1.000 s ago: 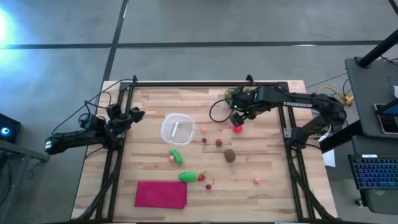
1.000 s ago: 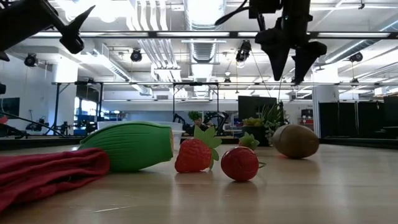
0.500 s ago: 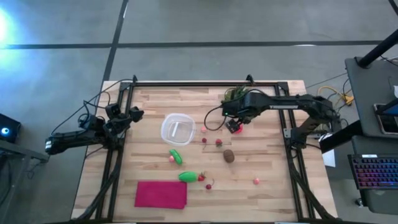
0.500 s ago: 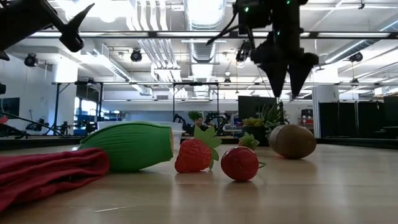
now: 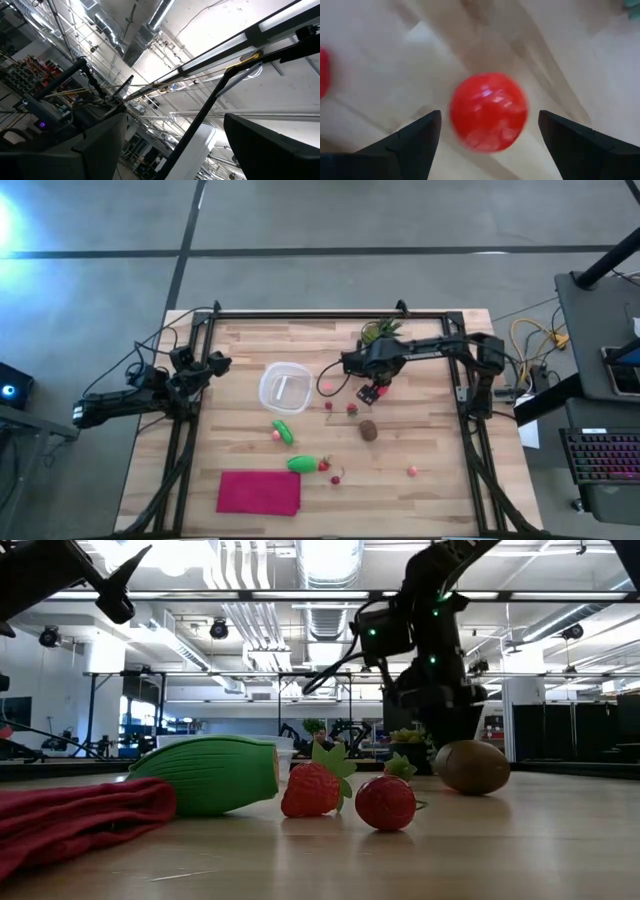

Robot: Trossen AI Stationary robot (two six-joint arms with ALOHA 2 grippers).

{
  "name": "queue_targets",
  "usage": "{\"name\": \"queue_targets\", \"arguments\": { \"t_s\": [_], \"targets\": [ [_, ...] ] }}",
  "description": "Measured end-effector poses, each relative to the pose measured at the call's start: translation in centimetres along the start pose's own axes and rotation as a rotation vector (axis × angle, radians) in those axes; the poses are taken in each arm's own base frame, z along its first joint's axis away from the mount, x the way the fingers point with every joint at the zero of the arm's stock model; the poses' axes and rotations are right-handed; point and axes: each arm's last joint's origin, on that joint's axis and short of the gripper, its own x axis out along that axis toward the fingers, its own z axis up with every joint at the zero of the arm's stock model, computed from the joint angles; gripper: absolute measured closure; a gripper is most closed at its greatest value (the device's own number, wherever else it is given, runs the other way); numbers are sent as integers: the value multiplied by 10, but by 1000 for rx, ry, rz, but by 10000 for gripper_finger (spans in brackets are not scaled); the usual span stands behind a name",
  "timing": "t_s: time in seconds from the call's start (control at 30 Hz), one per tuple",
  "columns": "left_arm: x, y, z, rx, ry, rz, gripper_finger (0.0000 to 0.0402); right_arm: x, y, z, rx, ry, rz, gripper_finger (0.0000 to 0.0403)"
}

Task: Pick and placing Produce into tupperware
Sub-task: Put the red tomato into the transparent bin

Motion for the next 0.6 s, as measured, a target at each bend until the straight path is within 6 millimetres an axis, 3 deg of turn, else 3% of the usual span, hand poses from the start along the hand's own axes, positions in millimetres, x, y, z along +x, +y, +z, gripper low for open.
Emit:
{"name": "queue_targets", "arguments": {
  "t_s": [0.2,0.6],
  "targets": [
    [0,0,0,0,1,1,82,15,-14,-4,34,30,-11,78],
    [0,1,0,0,5,3,82,26,-13,-5,27,-3,29,78]
  ]
}}
